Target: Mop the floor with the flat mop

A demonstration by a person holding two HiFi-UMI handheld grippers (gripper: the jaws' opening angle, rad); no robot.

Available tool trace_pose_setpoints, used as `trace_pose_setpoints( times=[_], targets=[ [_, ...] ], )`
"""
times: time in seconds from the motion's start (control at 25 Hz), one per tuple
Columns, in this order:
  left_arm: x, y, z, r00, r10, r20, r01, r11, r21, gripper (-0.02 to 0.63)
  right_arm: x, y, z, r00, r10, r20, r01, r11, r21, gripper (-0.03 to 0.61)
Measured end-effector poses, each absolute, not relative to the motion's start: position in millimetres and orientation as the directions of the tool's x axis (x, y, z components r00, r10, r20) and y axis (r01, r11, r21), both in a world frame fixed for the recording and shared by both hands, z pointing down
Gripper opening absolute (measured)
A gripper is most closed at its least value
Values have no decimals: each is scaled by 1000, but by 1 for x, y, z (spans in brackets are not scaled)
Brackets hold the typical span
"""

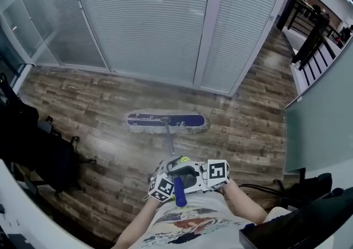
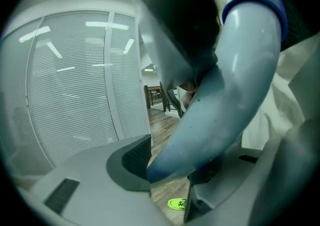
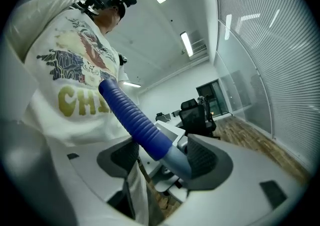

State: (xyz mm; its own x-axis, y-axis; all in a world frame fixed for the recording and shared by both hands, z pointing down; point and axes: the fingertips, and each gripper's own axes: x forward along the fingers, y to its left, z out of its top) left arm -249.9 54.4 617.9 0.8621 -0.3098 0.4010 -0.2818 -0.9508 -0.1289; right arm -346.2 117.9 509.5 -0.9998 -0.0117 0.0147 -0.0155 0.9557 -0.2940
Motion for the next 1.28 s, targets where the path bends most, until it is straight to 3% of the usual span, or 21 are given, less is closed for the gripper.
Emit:
trace_pose_setpoints(
  times=[0.24,0.52,1.28],
  targets=[
    [-252,53,562,869,-350,350,-344,-935,-81,127,-344,115,455,-999,-20,-50,-3,948,-318,276],
    [-237,-2,529,868,-352,350,-342,-935,-91,119,-327,49,415,-969,-201,-144,-157,950,-270,268],
    [-255,17,542,871,-337,359,-330,-940,-81,120,-350,66,431,-955,-273,-112,-243,943,-229,262]
  ],
)
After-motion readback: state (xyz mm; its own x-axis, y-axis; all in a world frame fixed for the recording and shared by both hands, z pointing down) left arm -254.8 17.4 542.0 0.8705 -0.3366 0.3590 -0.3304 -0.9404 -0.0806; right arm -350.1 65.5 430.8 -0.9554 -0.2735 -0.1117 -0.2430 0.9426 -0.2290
